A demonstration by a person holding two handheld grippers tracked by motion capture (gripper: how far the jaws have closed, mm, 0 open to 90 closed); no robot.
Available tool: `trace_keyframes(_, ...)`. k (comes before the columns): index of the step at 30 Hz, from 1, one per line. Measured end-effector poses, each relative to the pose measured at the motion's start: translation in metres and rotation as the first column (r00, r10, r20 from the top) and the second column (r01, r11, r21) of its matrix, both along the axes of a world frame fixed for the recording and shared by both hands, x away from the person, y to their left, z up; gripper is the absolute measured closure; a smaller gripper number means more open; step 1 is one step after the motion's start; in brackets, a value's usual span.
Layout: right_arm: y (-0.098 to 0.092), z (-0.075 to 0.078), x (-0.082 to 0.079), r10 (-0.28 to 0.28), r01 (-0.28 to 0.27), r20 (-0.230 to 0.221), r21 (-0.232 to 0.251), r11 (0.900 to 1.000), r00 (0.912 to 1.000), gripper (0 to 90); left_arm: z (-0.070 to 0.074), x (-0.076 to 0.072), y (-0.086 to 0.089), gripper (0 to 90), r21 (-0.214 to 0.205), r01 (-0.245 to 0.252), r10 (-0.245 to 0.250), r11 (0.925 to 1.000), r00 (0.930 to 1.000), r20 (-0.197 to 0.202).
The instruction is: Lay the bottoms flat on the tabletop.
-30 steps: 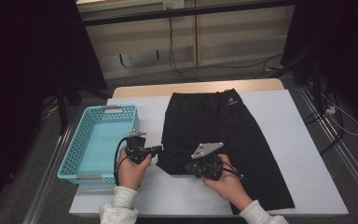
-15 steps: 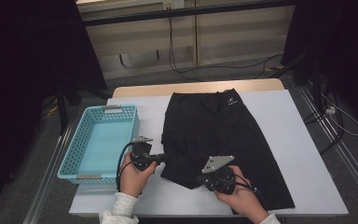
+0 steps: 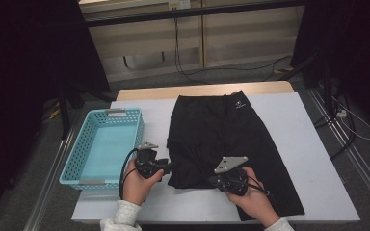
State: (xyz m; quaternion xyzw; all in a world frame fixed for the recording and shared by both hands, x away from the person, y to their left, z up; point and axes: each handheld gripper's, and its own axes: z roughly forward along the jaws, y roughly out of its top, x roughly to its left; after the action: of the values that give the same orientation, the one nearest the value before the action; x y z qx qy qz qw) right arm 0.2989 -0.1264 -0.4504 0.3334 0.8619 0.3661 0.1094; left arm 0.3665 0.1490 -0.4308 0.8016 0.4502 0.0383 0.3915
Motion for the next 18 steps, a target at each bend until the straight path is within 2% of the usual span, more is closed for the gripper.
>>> trace_keyframes(3, 0.000, -0.001, -0.001, 0.004, -0.004, 0.000, -0.004, 1.0000, 1.0000, 88.9, 0.004, -0.004, 0.002, 46.1, 0.006, 0.006, -0.006, 1.0000, 0.9999, 0.016)
trace_keyframes(8, -0.003, -0.001, -0.001, -0.011, 0.011, 0.006, -0.003, 0.9999, 0.9999, 88.6, 0.007, -0.009, 0.003, 43.0, 0.001, 0.014, -0.014, 0.9999, 0.9996, 0.025)
trace_keyframes(13, -0.002, -0.002, -0.001, -0.009, 0.009, 0.003, -0.001, 1.0000, 1.0000, 88.3, 0.006, -0.013, 0.003, 37.4, 0.057, 0.013, -0.016, 0.9983, 0.9986, 0.051)
trace_keyframes(18, -0.001, -0.002, -0.001, -0.006, 0.006, 0.002, -0.001, 1.0000, 1.0000, 87.7, 0.003, -0.016, 0.001, 37.3, 0.058, 0.025, -0.028, 0.9980, 0.9982, 0.053)
